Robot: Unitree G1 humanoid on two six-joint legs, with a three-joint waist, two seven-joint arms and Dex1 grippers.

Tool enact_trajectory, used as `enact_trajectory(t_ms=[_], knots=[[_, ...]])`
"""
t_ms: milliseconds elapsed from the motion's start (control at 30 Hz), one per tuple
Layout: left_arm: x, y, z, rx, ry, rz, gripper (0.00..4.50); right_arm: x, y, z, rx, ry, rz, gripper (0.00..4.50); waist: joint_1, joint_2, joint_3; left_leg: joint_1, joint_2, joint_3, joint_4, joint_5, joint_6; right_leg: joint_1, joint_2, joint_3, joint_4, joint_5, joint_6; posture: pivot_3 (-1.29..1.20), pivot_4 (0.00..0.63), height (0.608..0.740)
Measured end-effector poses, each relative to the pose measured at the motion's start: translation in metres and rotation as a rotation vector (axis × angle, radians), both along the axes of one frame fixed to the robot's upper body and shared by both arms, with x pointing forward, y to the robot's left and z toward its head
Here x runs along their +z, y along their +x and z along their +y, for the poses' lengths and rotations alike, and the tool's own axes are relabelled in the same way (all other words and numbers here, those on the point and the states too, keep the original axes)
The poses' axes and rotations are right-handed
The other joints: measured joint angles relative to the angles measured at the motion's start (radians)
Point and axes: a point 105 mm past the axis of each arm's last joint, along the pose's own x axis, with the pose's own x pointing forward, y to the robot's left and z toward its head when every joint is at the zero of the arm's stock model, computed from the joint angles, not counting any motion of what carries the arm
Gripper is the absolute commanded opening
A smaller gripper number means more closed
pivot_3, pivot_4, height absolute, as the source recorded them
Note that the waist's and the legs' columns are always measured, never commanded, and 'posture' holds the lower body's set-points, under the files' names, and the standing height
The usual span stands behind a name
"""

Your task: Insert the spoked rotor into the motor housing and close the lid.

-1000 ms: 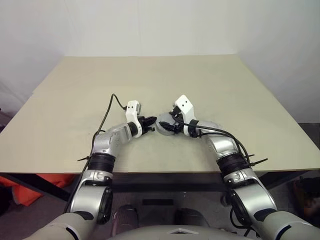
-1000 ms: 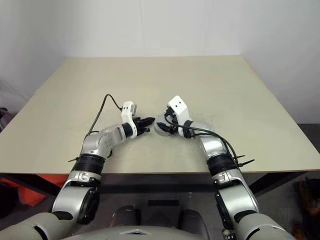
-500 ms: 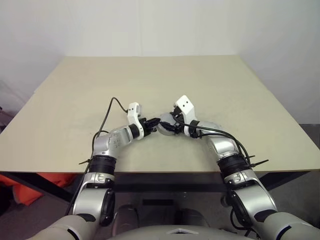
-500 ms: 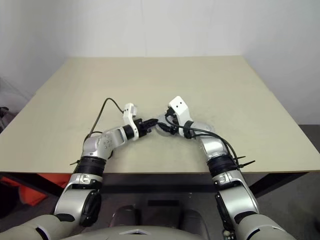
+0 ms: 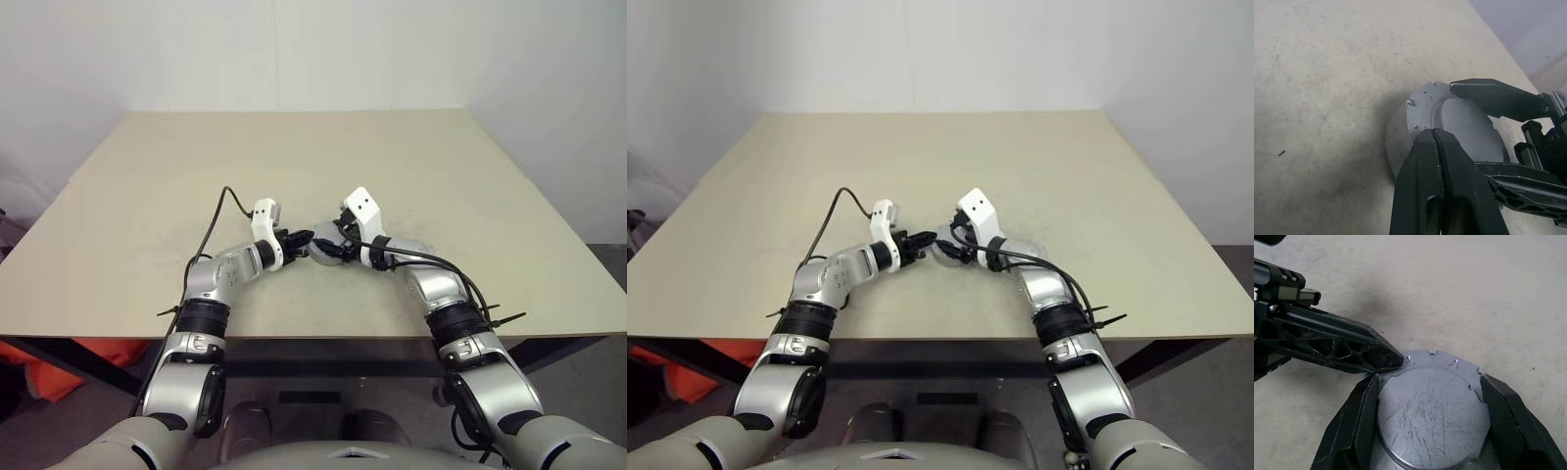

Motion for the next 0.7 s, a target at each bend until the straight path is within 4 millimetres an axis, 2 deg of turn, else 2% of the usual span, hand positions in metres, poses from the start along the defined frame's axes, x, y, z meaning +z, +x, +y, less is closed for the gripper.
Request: enact_trajectory(t_ms=[100, 233, 433, 600, 700], knots=[[0.001, -0.001, 0.000, -0.005, 0.001, -0.002, 0.03, 0.000, 0.000, 0.000, 0.001, 0.002, 0.010, 3.15, 0.000, 0.000, 0.000, 0.000, 0.000, 0.000, -0.001, 0.000, 0.000, 0.000, 0.000, 0.000, 0.000, 0.000, 0.000, 0.00, 0.000, 0.740], [0.002, -0.003, -0.002, -0.018, -0.001, -0.009, 0.00, 0.003, -0.003, 0.000, 0.023, 0.014, 0.028, 4.46, 0.000, 0.000, 0.000, -0.001, 0.000, 0.000, -0.002, 0.000, 0.000, -0.001, 0.000, 0.000, -0.001, 0.000, 0.000, 0.00, 0.000, 0.740], [0.004, -0.004, -0.003, -0.032, -0.006, -0.015, 0.00, 0.011, -0.011, -0.002, 0.062, 0.012, -0.005, 4.46, 0.002, 0.000, 0.000, -0.006, -0.001, 0.000, -0.002, -0.001, 0.002, -0.005, 0.000, 0.000, -0.002, 0.001, -0.001, 0.00, 0.000, 0.740], [0.004, -0.005, -0.003, -0.037, -0.007, -0.017, 0.00, 0.042, -0.013, -0.005, 0.067, 0.109, -0.044, 4.46, 0.002, 0.000, 0.000, -0.006, -0.001, 0.000, -0.002, -0.001, 0.002, -0.005, 0.000, 0.000, -0.002, 0.000, 0.000, 0.00, 0.000, 0.740], [0.004, -0.005, -0.004, -0.041, -0.007, -0.017, 0.00, 0.055, -0.004, -0.024, -0.058, 0.215, 0.015, 4.46, 0.003, 0.000, 0.000, -0.006, -0.001, 0.000, -0.002, -0.001, 0.002, -0.005, 0.000, 0.000, -0.002, 0.000, 0.001, 0.00, 0.000, 0.740]])
